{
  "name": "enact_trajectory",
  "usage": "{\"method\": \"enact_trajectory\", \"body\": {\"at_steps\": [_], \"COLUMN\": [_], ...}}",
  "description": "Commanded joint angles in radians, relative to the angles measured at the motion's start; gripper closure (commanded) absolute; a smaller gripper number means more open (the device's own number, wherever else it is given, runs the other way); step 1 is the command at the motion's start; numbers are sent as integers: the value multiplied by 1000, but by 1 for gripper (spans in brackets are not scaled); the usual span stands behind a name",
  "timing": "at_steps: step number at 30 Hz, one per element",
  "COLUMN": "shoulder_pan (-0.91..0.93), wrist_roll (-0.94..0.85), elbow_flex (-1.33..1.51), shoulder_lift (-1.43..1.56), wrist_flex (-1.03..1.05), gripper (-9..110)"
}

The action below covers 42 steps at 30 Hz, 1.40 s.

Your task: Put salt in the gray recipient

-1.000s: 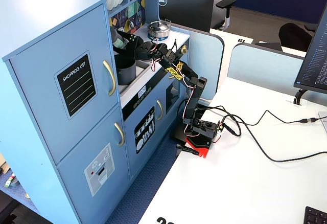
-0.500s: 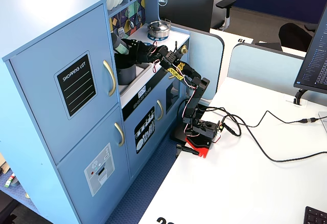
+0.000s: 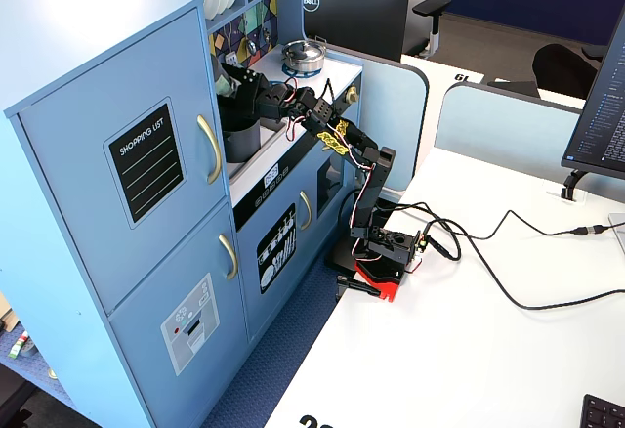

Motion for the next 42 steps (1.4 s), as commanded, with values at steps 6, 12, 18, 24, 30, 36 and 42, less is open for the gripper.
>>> {"method": "enact_trajectory", "body": {"at_steps": [6,12,18,24,30,36,42], "shoulder_pan": [83,135,91,20,-6,48,117], "wrist_roll": [2,15,17,3,-12,21,25], "elbow_flex": [40,176,147,9,-72,14,156], "shoulder_lift": [40,84,63,-3,-37,-12,55], "wrist_flex": [-2,12,-29,-89,-94,-67,-44], "gripper": [101,101,101,101,101,101,101]}}
